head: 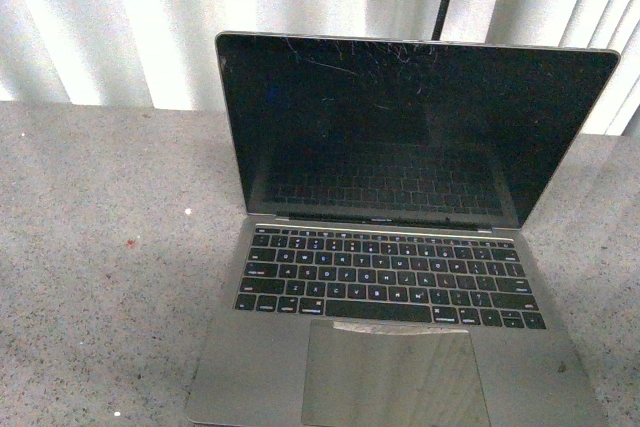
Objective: Close laptop
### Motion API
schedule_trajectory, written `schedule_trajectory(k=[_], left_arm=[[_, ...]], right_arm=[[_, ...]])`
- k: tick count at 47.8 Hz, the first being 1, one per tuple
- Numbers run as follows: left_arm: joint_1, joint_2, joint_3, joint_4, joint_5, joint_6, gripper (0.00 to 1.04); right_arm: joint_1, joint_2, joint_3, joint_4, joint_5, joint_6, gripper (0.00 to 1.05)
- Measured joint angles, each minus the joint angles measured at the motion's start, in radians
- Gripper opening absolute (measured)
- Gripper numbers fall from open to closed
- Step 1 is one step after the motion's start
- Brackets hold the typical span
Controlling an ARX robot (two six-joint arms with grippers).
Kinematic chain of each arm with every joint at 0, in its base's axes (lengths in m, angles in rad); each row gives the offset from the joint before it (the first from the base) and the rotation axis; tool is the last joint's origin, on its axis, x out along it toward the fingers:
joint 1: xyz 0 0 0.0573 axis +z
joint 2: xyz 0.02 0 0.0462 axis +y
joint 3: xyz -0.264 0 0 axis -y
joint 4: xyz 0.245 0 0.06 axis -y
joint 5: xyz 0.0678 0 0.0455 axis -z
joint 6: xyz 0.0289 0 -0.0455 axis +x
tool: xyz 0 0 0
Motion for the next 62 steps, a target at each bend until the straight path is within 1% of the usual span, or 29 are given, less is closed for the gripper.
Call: schedule_trajectory(k=[62], left_arm=[[0.0,0.0,0.0,0.0,0.0,0.0,0.98]], right_arm=[[0.0,0.0,0.0,0.0,0.0,0.0,0.97]])
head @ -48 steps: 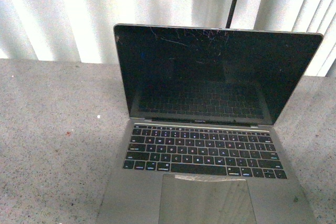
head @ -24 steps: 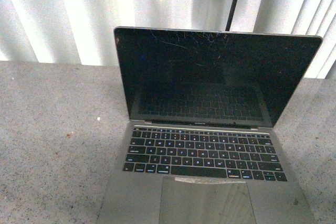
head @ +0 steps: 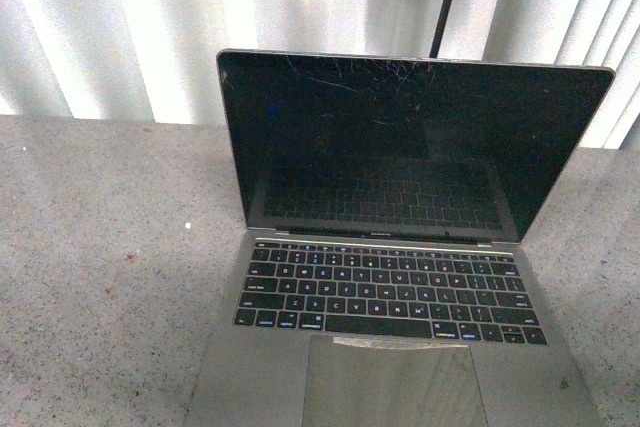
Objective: Close laptop
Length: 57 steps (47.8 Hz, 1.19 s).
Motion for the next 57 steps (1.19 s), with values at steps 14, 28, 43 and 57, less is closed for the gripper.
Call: schedule_trajectory(k=[14,28,43,57], left_arm=[[-0.128,0.269,0.11,-0.347,-0.5,-0.254,0.98],[-0.163,0.412,0.109,-0.127,-0.486,-0.333,0.98],[-0.159,0.853,0.159,0.394,-0.346,-0.19,0.98],[-0.133,1.304,0.517,0.574,-0.13,0.137,0.98]], right_arm=[[0.079,0.084,0.024,-0.079,0.328,-0.076,0.97],[-0.074,0.265,0.024,0.072,0.154,-0.119,0.97],[-0.296,0.835,0.139,0.58,-0.098,-0.214,0.97],[-0.285,1.295,0.473,0.815,-0.229,-0.489,0.97]])
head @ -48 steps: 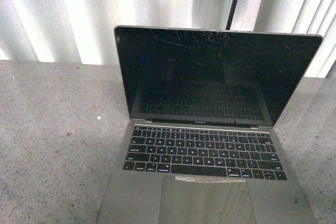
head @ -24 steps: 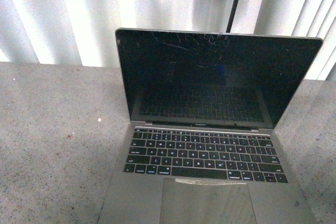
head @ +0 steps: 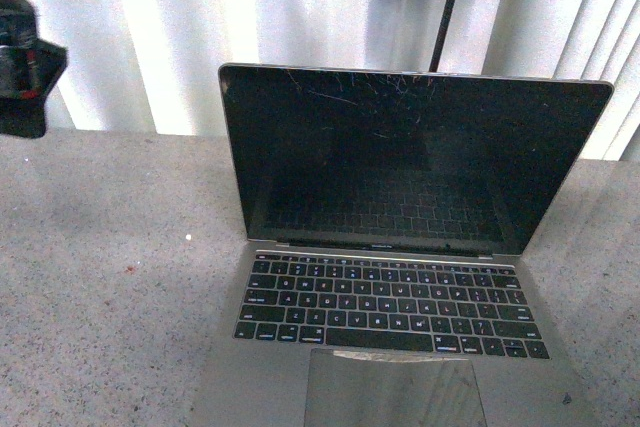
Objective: Close laptop
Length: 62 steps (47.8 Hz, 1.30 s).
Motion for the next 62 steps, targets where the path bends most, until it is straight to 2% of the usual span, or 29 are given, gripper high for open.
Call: schedule_trajectory(k=[13,21,26,33,42,49,62], left_arm=[[-0.013,0.177,0.365,-0.174,0.098,0.382,0.98],[-0.029,0.268,0.589,-0.384,0.156,0.594,0.98],[-0.048,0.323,0.702,-0.52,0.156,0.716,0.98],[-0.085,0.429,0.894,-0.742,0.097,0.906,0.98],[-0.121,0.529,1.043,-0.856,0.066,0.975,0.98],[-0.131,0.571,1.1,-0.913,0.058,0.998,0.98],[-0.136,0.623,1.135,-0.968,0.046,1.023,0.98]], right_arm=[[0.002,0.233,0.356,-0.108,-0.157,-0.283,0.97],[0.002,0.308,0.515,-0.196,-0.259,-0.412,0.97],[0.006,0.338,0.585,-0.275,-0.321,-0.479,0.97],[0.021,0.402,0.705,-0.401,-0.41,-0.61,0.97],[0.047,0.488,0.84,-0.585,-0.464,-0.732,0.97],[0.065,0.544,0.9,-0.731,-0.468,-0.835,0.97],[0.104,0.617,0.981,-0.873,-0.471,-0.875,0.97]])
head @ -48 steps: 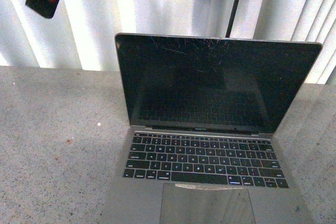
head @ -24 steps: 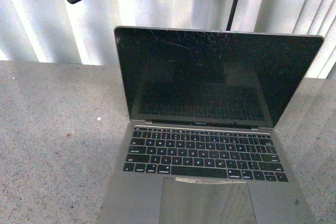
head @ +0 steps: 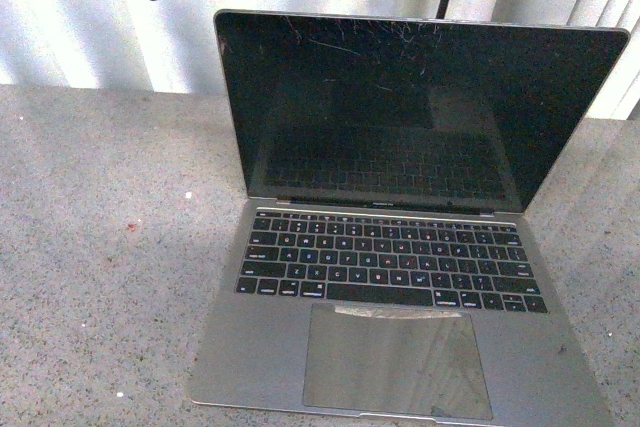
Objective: Close laptop
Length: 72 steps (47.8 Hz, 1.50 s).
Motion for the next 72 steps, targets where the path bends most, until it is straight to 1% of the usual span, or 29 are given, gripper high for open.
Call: schedule_trajectory(k=[5,9,10,11,30,39,47,63,72], left_arm=[[0.001,0.014,0.012,0.0,0.006,0.0,0.98],[0.001,0.025,0.021,0.0,0.009,0.0,0.98],[0.001,0.027,0.023,0.0,0.009,0.0,0.98],[-0.035,0.069,0.102,-0.205,0.065,0.021,0.04],[-0.049,0.073,0.099,-0.188,0.07,0.039,0.04],[-0.045,0.073,0.047,-0.161,0.05,0.092,0.04],[-0.038,0.072,0.021,-0.149,0.056,0.101,0.04],[-0.044,0.062,0.003,-0.163,0.096,0.105,0.04],[-0.049,0.021,-0.069,-0.122,0.105,0.138,0.04]], right_arm=[[0.015,0.004,0.041,-0.058,-0.008,0.007,0.97],[0.029,0.005,0.082,-0.16,-0.012,0.016,0.97],[0.031,0.005,0.088,-0.183,-0.012,0.016,0.95],[0.08,0.071,0.171,-0.524,0.004,-0.072,0.03],[0.101,0.08,0.164,-0.523,0.006,-0.064,0.03],[0.103,0.082,0.143,-0.535,0.021,-0.07,0.03],[0.104,0.082,0.129,-0.601,0.036,-0.093,0.03],[0.109,0.082,0.119,-0.645,0.039,-0.108,0.03],[0.11,0.057,0.093,-0.684,0.05,-0.135,0.03]])
